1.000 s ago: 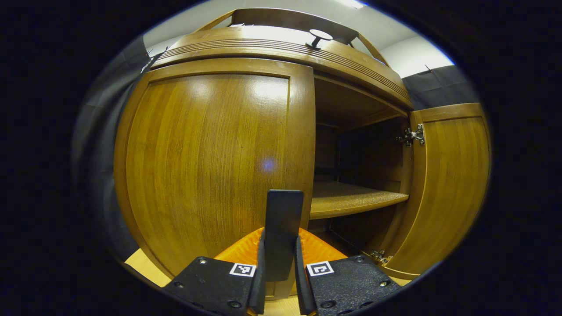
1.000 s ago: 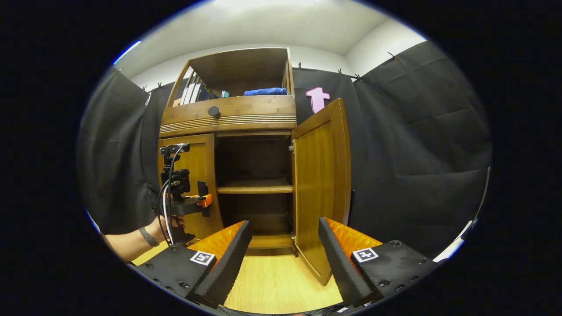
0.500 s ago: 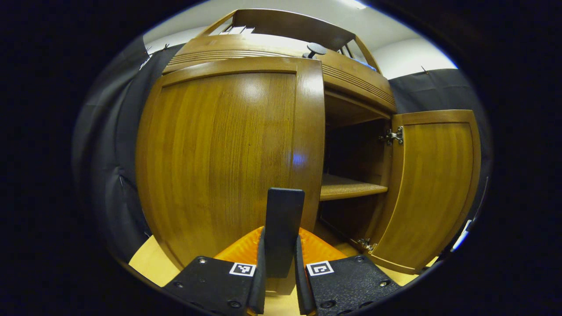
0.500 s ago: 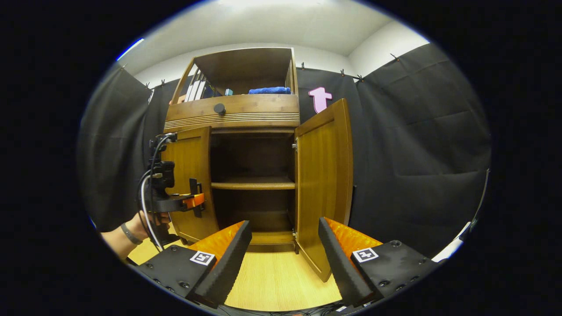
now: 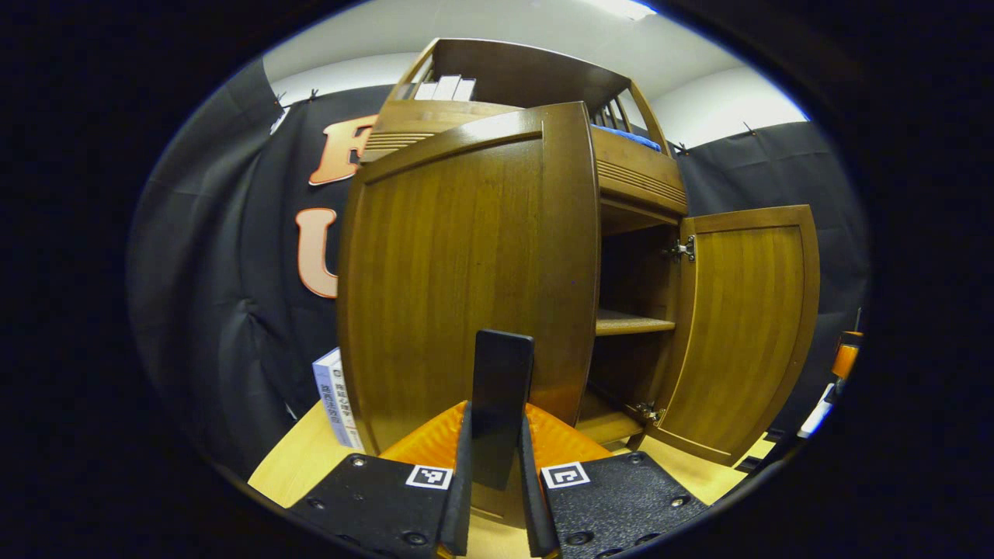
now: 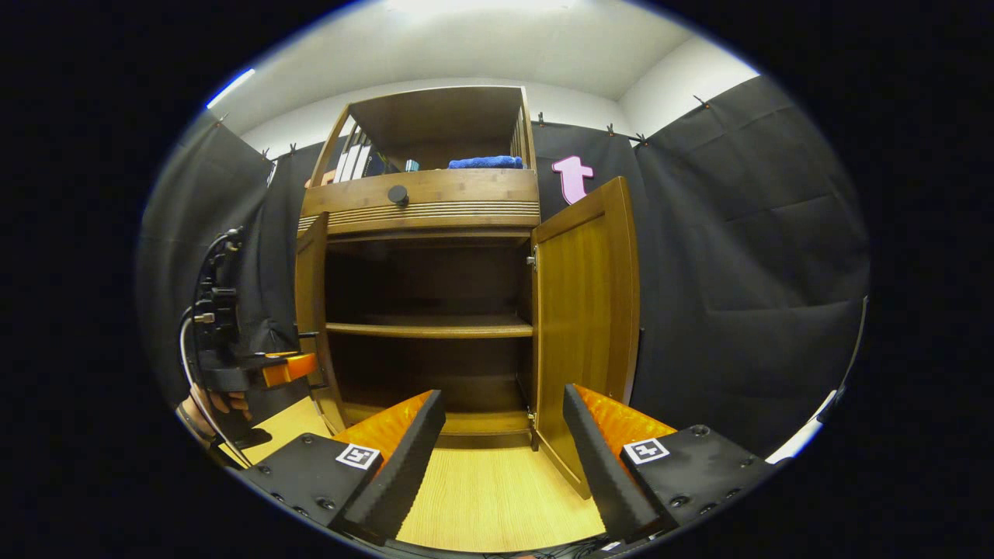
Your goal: Open the right door of the double-door shoe cabinet with the right hand, and open the left door with the left hand.
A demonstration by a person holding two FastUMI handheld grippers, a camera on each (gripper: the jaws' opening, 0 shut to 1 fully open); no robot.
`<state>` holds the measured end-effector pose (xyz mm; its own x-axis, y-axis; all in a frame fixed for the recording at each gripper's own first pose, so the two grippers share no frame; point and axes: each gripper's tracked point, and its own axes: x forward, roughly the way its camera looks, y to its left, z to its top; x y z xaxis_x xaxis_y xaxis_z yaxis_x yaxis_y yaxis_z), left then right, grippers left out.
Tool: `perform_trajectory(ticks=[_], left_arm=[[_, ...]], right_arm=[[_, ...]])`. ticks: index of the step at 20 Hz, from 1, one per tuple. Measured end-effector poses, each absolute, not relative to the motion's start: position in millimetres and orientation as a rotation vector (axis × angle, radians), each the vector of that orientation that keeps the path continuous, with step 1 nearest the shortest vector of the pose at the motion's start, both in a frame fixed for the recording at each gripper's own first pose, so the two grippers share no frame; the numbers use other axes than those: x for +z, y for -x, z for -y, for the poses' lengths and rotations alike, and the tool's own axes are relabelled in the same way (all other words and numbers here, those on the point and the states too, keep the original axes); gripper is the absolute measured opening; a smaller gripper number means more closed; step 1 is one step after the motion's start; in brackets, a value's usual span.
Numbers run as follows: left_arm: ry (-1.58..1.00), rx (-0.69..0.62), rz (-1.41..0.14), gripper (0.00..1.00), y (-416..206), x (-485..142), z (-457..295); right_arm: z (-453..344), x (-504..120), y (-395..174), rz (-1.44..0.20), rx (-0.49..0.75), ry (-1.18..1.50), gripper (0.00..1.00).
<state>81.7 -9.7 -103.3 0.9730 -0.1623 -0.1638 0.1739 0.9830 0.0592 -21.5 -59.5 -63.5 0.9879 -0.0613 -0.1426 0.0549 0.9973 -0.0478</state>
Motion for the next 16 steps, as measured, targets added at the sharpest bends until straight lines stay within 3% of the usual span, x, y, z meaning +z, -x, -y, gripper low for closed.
perform_trajectory(ticks=[2, 3, 5, 7, 8, 9, 15, 16], left_arm=[[-0.063, -0.150, -0.156, 0.28, -68.3, -97.6, -9.4], [-0.063, -0.142, -0.152, 0.28, -56.9, -93.1, -20.0], [-0.070, -0.122, -0.140, 0.27, -48.6, -88.8, -35.3], [-0.069, -0.083, -0.117, 0.27, -41.9, -85.8, -49.6], [-0.068, -0.058, -0.104, 0.23, -38.9, -83.7, -59.5], [-0.065, -0.038, -0.095, 0.23, -35.6, -82.6, -68.2], [-0.055, -0.017, -0.079, 0.14, -28.9, -76.5, -101.8], [-0.047, -0.007, -0.086, 0.14, -30.3, -78.0, -110.0]], right_arm=[[56.8, -63.8, 21.2, -0.143, -0.052, 0.040, 0.98], [55.1, -63.1, 22.2, -0.142, -0.048, 0.040, 0.94], [53.0, -63.8, 19.7, -0.142, -0.039, 0.040, 0.98], [49.7, -64.5, 17.9, -0.144, -0.031, 0.043, 0.98], [48.3, -65.1, 16.9, -0.143, -0.027, 0.043, 0.94], [46.4, -64.9, 15.6, -0.142, -0.023, 0.042, 1.00], [39.1, -67.2, 8.3, -0.146, 0.005, 0.026, 0.94], [38.6, -67.3, 8.3, -0.145, 0.007, 0.024, 0.98]])
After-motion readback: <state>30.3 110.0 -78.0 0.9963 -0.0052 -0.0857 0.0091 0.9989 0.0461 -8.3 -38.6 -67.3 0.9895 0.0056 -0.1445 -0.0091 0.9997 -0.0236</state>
